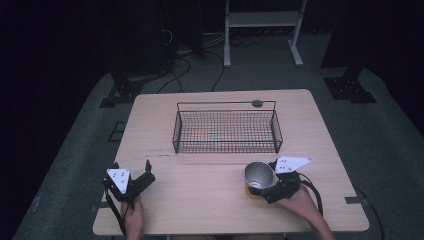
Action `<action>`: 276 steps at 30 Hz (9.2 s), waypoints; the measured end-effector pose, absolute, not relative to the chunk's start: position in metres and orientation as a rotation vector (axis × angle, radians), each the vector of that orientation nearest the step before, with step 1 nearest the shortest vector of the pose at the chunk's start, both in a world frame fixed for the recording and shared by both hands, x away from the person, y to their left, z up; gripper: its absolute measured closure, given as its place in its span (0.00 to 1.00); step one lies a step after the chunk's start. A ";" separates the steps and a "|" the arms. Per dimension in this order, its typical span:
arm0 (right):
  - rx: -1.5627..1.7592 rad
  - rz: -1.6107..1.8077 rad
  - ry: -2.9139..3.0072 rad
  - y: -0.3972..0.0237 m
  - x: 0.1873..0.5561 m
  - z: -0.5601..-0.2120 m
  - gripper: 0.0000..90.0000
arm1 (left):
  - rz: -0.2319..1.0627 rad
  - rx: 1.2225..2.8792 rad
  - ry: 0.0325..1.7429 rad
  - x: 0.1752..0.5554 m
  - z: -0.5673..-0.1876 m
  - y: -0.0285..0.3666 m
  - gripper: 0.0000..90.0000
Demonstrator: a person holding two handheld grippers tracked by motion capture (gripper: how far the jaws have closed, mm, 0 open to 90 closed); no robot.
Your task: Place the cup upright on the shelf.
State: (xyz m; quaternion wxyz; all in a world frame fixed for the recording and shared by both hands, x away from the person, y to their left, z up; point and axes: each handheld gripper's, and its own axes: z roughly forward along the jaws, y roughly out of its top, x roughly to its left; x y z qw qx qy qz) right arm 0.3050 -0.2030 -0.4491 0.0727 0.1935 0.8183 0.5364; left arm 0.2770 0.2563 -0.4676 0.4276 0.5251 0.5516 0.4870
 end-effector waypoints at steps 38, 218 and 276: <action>0.600 1.583 2.469 -0.205 0.319 -0.424 0.14 | 1.212 1.308 1.380 0.277 -0.468 0.257 0.00; 0.656 1.368 2.641 -0.138 0.514 -0.409 0.00 | 1.221 1.323 1.371 0.277 -0.468 0.255 0.00; 0.644 1.495 2.535 -0.218 0.461 -0.358 0.00 | 1.221 1.322 1.369 0.278 -0.468 0.255 0.00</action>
